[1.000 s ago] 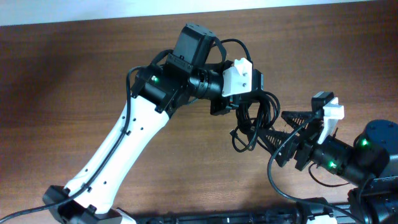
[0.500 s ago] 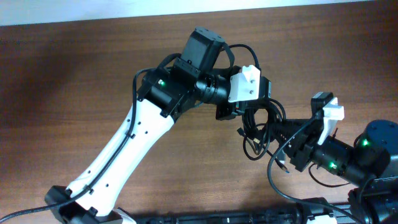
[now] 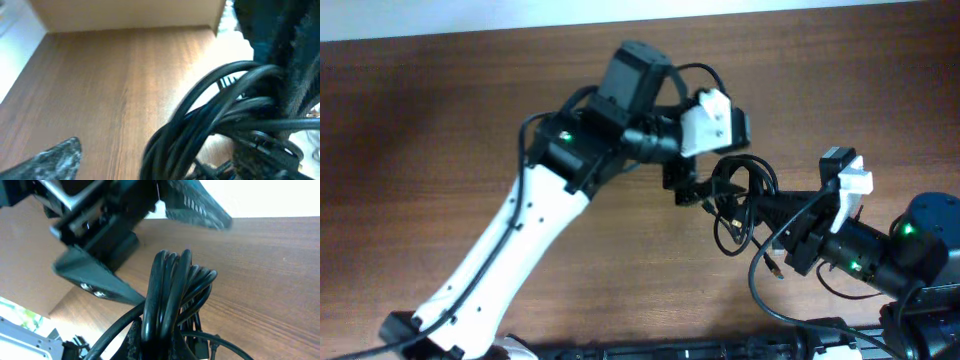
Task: Untangle cables
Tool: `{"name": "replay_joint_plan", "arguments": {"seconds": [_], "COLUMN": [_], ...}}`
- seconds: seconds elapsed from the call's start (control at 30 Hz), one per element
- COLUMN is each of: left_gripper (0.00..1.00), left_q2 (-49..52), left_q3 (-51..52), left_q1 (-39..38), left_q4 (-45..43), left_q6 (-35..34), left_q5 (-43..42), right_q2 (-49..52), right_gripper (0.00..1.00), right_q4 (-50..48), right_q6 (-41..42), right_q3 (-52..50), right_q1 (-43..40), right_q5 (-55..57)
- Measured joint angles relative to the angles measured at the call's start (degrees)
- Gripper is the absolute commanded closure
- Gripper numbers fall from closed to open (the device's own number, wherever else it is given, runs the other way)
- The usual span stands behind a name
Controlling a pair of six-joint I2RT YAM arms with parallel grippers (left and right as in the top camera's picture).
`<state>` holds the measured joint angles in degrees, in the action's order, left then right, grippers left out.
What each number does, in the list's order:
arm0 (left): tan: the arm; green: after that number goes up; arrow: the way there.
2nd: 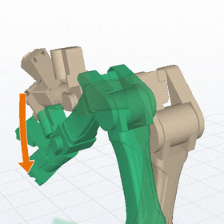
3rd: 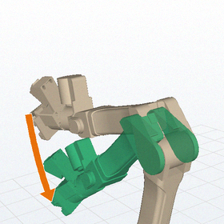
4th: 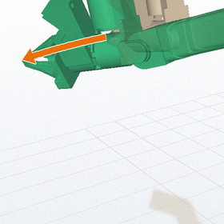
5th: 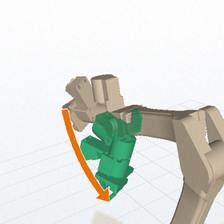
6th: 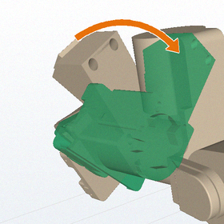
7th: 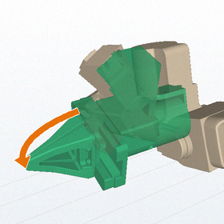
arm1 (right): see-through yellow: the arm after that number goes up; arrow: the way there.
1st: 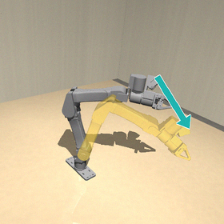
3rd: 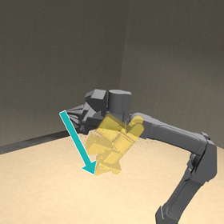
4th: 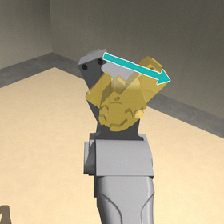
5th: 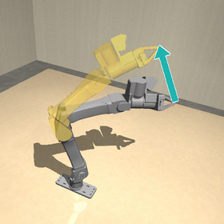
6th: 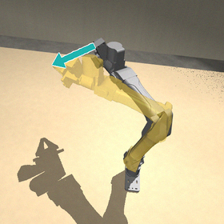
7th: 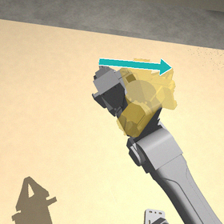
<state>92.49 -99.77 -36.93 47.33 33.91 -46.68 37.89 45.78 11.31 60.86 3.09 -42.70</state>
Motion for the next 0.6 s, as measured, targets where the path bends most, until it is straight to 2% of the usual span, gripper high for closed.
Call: {"name": "replay_joint_plan", "arguments": {"seconds": [0.1, 0.23, 0.33, 0.6], "left_gripper": [0.01, 0.01, 0.01, 0.01], "left_q2": [-1.8, -4.7, -5.6, -5.7], "left_q3": [0.0, -0.3, -0.3, -0.3], "left_q1": [3.3, 10.0, 12.9, 13.5], "left_q4": [-0.3, -0.4, -0.1, 0.0], "left_q6": [-6.8, -20.5, -28.4, -32.1], "left_q5": [0.8, 1.2, -0.9, -8.1], "right_q2": [0.0, 0.1, 0.1, 0.2], "right_gripper": [0.96, 0.96, 0.96, 0.96], "right_q4": [-1.6, -5.2, -10.4, -19.7], "right_q6": [-1.6, -5.9, -8.9, -10.3], "right_q3": [0.0, 0.0, 0.0, 0.0], "right_q1": [0.0, 0.0, 0.0, 0.0], "right_q5": [0.0, 0.0, -0.7, -9.6]}}
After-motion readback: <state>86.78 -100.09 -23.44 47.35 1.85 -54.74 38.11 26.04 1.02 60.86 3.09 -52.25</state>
